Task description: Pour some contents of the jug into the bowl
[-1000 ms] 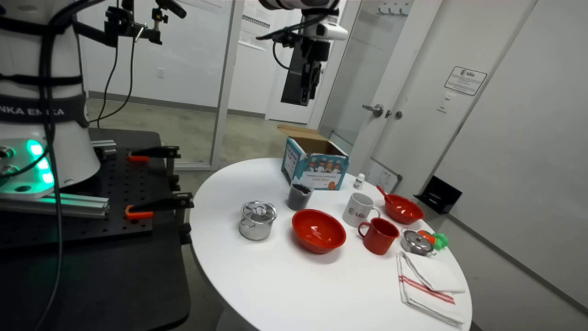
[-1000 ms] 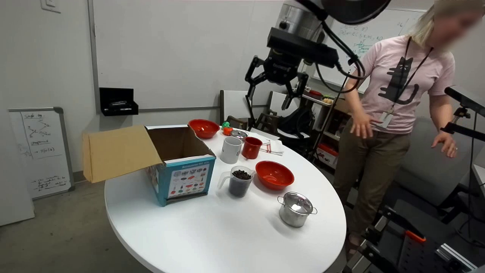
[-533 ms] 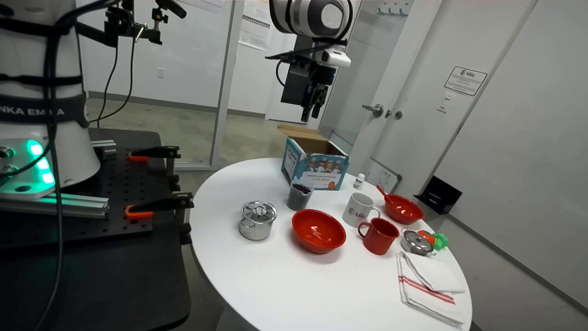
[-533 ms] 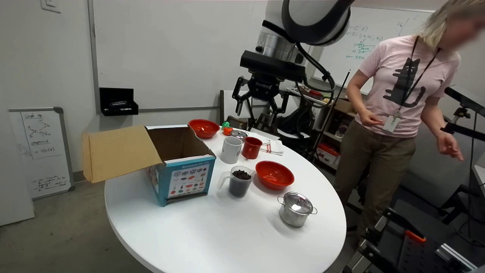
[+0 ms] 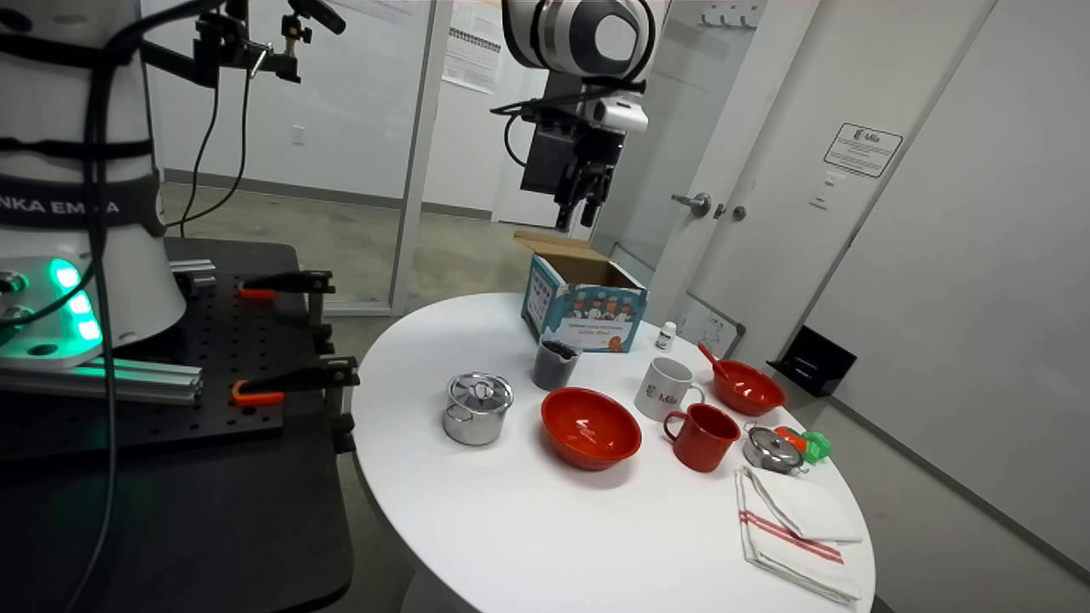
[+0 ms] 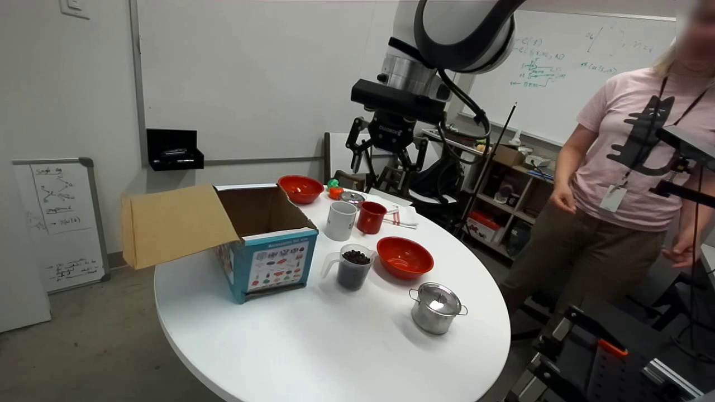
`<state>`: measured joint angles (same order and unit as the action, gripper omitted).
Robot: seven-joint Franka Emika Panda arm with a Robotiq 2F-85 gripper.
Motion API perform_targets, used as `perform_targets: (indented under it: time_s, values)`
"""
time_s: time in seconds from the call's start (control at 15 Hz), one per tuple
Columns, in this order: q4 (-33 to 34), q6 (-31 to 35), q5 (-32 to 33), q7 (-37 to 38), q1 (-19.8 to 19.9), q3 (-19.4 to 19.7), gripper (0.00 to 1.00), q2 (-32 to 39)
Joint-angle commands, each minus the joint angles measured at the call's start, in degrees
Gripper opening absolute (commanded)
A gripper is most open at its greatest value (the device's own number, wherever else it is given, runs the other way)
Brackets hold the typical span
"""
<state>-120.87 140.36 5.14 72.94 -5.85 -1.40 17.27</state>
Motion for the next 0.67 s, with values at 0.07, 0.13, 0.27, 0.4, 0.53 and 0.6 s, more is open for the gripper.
perform_targets:
  time_s: [0.07, 0.13, 0.27, 0.4, 0.53, 0.6]
  values:
    - [-0.1, 1.5, -2.5, 11.9, -2.0, 2.8, 1.00, 0.1]
    - [0.2, 1.6, -3.4, 13.9, -1.8, 2.9, 1.00, 0.5]
    - [1.0, 1.7, -5.5, 16.2, -1.3, 2.8, 1.00, 2.0]
    - [2.6, 1.2, -7.1, 15.8, -0.7, 2.6, 1.00, 4.8]
    - [4.4, 0.6, -9.5, 13.9, 0.1, 2.1, 1.00, 8.0]
    - [5.5, 0.1, -10.1, 13.6, 0.1, 2.1, 1.00, 9.7]
